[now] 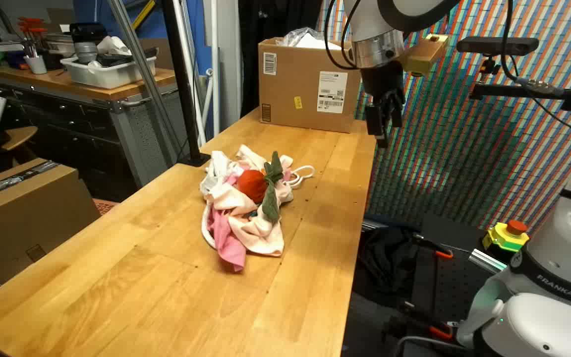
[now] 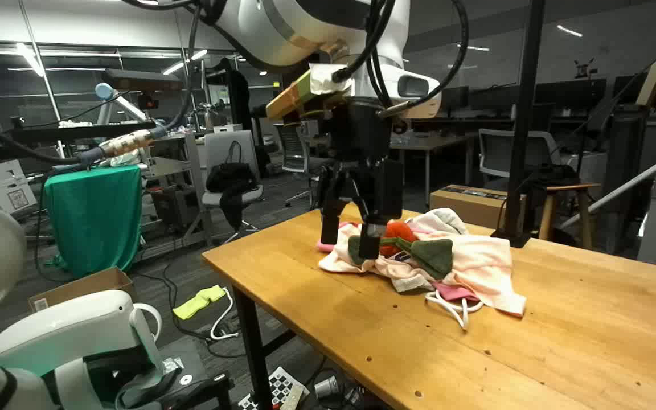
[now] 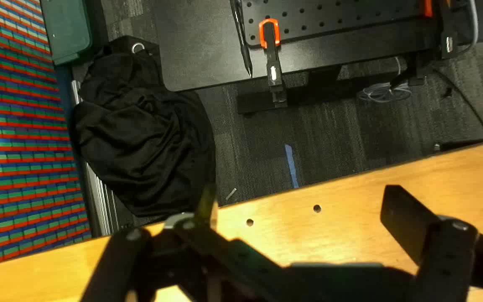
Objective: Spread the objects that are on the table, where the orange object and pink cloth moved to the right, white towel and smaller rope to remain on the center, light pink object and bigger rope moved to the left
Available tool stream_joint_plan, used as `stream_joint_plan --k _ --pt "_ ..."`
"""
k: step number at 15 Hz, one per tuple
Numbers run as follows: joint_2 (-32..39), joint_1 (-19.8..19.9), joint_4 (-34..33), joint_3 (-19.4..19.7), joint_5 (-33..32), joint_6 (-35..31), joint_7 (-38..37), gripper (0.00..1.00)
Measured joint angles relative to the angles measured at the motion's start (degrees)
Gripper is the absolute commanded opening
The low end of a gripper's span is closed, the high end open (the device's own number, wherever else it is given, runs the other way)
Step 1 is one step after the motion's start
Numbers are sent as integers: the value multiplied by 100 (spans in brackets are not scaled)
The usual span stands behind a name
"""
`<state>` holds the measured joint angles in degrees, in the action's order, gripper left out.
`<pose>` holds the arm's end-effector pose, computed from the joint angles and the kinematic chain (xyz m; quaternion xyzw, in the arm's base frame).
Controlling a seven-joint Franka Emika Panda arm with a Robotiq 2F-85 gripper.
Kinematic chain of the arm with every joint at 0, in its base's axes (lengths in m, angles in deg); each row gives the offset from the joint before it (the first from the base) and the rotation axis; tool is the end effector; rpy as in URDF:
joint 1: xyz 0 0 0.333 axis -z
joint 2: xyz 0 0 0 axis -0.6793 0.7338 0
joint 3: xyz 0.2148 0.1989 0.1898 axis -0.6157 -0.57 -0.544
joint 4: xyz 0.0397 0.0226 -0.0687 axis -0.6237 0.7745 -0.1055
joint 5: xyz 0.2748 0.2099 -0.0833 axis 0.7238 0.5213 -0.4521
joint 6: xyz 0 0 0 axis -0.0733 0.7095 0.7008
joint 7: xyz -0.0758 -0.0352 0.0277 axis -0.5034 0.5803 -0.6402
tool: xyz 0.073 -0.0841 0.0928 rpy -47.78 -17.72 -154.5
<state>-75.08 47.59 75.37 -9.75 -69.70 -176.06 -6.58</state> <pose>0.3532 -0.0382 0.4406 0.9808 -0.0546 -0.1544 0.1055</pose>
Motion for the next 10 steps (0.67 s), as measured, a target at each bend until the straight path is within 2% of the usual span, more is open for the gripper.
stream_joint_plan --k 10 --pt "5 -34 -19 20 0 -104 18 100"
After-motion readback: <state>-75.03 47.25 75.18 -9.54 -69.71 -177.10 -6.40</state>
